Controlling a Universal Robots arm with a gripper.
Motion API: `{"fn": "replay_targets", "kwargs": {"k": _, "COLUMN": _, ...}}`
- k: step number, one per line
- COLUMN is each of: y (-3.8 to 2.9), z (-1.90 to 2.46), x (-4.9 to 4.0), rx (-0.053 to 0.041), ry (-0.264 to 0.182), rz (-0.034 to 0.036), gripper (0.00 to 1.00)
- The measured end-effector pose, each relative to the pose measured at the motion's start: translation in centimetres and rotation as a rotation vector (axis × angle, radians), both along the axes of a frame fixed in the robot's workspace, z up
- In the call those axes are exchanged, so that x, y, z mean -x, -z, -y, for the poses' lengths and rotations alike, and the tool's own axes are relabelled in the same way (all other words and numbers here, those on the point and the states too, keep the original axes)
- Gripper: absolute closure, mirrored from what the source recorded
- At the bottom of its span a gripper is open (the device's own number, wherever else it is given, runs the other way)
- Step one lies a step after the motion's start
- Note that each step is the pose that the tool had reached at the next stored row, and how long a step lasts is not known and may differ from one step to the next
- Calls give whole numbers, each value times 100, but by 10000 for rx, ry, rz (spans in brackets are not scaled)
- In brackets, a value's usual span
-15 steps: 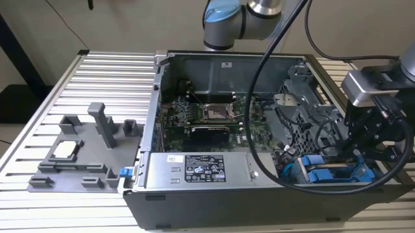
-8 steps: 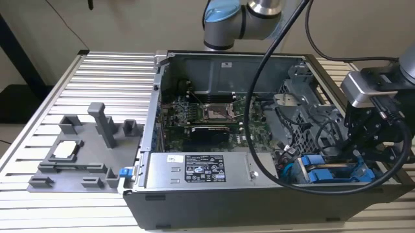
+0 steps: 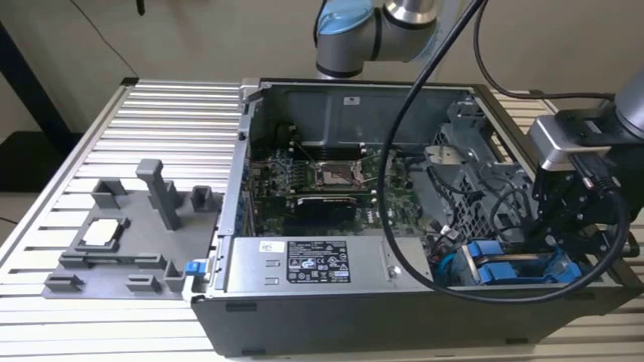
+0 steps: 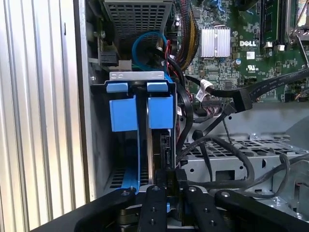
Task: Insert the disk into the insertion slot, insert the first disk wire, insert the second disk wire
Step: 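Insert the first disk wire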
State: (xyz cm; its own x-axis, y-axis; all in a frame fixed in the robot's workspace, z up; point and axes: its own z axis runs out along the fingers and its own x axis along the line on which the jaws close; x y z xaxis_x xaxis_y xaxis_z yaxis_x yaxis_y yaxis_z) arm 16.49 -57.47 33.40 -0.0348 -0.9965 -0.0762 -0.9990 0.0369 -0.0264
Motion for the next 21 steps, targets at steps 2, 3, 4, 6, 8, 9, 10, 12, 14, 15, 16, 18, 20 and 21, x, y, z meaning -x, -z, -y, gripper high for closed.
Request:
{"fn": "replay_targets", "kwargs": {"k": 2, "y": 34, "z": 0, "x": 0, "rx": -2, "ry": 35, "rz": 0, "gripper": 81}}
{"fn": "replay_targets", "kwargs": {"k": 3, "y": 43, "z": 0, "x": 0, "rx": -9, "ry": 38, "rz": -1, "gripper": 81}}
{"fn": "replay_targets", "kwargs": {"k": 4, "y": 44, "z": 0, "x": 0, "rx": -10, "ry": 39, "rz": -1, "gripper": 81}}
{"fn": "replay_targets", "kwargs": {"k": 6, "y": 45, "z": 0, "x": 0, "rx": -6, "ry": 39, "rz": 0, "gripper": 81}}
{"fn": "replay_targets", "kwargs": {"k": 8, "y": 47, "z": 1, "x": 1, "rx": -1, "ry": 41, "rz": -3, "gripper": 80}}
{"fn": "replay_targets", "kwargs": {"k": 9, "y": 50, "z": 0, "x": 1, "rx": -11, "ry": 40, "rz": -1, "gripper": 80}}
{"fn": "replay_targets", "kwargs": {"k": 10, "y": 49, "z": 0, "x": 1, "rx": -9, "ry": 41, "rz": -1, "gripper": 73}}
{"fn": "replay_targets", "kwargs": {"k": 12, "y": 11, "z": 1, "x": 1, "rx": -6, "ry": 45, "rz": -1, "gripper": 73}}
{"fn": "replay_targets", "kwargs": {"k": 14, "y": -78, "z": 0, "x": 1, "rx": -3, "ry": 44, "rz": -1, "gripper": 73}}
{"fn": "replay_targets", "kwargs": {"k": 15, "y": -122, "z": 1, "x": 1, "rx": -4, "ry": 45, "rz": -1, "gripper": 73}}
{"fn": "replay_targets", "kwargs": {"k": 16, "y": -168, "z": 1, "x": 1, "rx": -2, "ry": 45, "rz": -1, "gripper": 73}}
{"fn": "replay_targets", "kwargs": {"k": 18, "y": -259, "z": 1, "x": 1, "rx": -2, "ry": 44, "rz": 0, "gripper": 73}}
{"fn": "replay_targets", "kwargs": {"k": 20, "y": -352, "z": 1, "x": 1, "rx": -1, "ry": 44, "rz": 1, "gripper": 73}}
{"fn": "replay_targets", "kwargs": {"k": 21, "y": -395, "z": 1, "x": 1, "rx": -2, "ry": 45, "rz": 2, "gripper": 73}}
